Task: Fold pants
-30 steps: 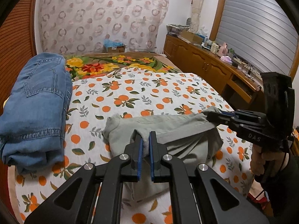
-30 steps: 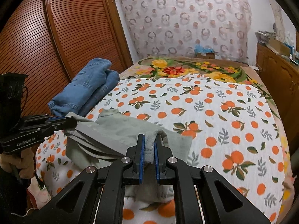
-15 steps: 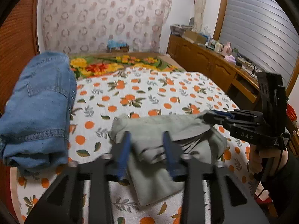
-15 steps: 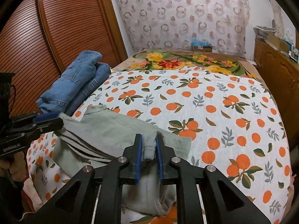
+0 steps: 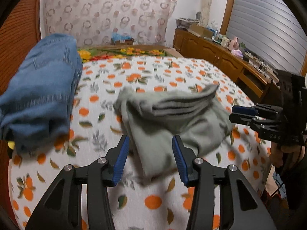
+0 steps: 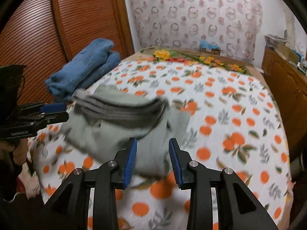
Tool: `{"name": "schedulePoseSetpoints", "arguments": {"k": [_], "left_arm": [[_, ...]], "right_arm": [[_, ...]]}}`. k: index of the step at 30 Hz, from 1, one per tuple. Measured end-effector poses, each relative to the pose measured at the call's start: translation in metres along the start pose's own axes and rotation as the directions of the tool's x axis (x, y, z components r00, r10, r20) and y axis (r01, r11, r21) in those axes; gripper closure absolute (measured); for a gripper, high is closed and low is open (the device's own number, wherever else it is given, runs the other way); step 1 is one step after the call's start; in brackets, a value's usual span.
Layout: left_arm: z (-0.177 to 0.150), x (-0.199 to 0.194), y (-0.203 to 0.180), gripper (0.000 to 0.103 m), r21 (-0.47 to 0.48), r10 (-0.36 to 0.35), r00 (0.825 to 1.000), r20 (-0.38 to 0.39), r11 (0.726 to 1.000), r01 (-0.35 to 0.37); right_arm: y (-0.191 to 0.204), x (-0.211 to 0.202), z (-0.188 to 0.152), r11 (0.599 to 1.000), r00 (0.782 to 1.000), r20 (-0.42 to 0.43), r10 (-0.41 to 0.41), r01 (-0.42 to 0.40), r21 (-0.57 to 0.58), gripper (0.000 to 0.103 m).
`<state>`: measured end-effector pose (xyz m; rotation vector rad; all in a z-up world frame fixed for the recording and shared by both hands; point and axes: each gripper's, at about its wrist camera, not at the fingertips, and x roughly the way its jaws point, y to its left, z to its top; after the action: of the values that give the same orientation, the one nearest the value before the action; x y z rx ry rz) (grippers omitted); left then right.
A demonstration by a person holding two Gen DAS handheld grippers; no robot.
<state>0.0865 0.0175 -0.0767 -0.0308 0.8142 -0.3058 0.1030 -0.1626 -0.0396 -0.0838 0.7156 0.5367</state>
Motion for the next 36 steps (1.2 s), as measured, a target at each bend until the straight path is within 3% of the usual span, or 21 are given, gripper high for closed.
{"name": "schedulePoseSetpoints", "arguments": {"k": [8,12,14,16,20,22,27,31,36], "left_arm": [[-0.021,0.01,-0.009,0.056,0.021,-0.029,0.998,-0.052,0.999,0.031],[-0.023,0.016,-0.01,0.057,0.024,-0.02,0.998,-0.062,0.999,0.021],[-0.023,0.017,-0.01,0.057,0.03,-0.008,0.998,-0.065,0.999,0.01],[-0.023,0.02,-0.009,0.058,0.033,0.011,0.998,-0.069,0.999,-0.009],[-0.022,0.019,-0.006,0.06,0.021,0.008,0.998,-0.065,1.0,-0.007],[-0.021,0.018,-0.007,0.065,0.022,-0.001,0.998,-0.062,1.0,0.002],[-0.017,0.013,-0.011,0.088,0.024,-0.025,0.999,-0.031,0.999,0.026],[-0.012,-0.008,-0.008,0.09,0.001,-0.033,0.999,0.027,0.999,0.033],[-0.017,-0.023,-0.011,0.09,0.014,-0.044,0.999,0.027,0.999,0.044]], "right_arm": [[-0.004,0.003,-0.009,1.0,0.999,-0.032,0.014,-0.013,0.021,0.068],[-0.008,0.004,-0.007,1.0,0.999,-0.033,0.017,-0.016,0.026,0.08],[-0.008,0.008,-0.007,0.999,0.999,-0.036,0.03,-0.029,0.028,0.097],[-0.011,0.004,-0.007,0.999,0.999,-0.02,0.04,-0.039,0.031,0.099],[-0.024,-0.017,-0.009,0.996,0.998,0.057,-0.022,0.017,0.09,0.1],[-0.027,-0.018,-0.011,0.994,0.999,0.053,-0.003,-0.002,0.108,0.1],[-0.021,-0.013,-0.016,0.995,0.999,0.04,-0.013,0.009,0.095,0.1],[-0.022,-0.017,-0.015,0.995,0.999,0.051,-0.007,0.002,0.098,0.1],[-0.02,-0.034,-0.027,0.996,0.998,0.057,0.017,-0.022,0.088,0.1]]}}
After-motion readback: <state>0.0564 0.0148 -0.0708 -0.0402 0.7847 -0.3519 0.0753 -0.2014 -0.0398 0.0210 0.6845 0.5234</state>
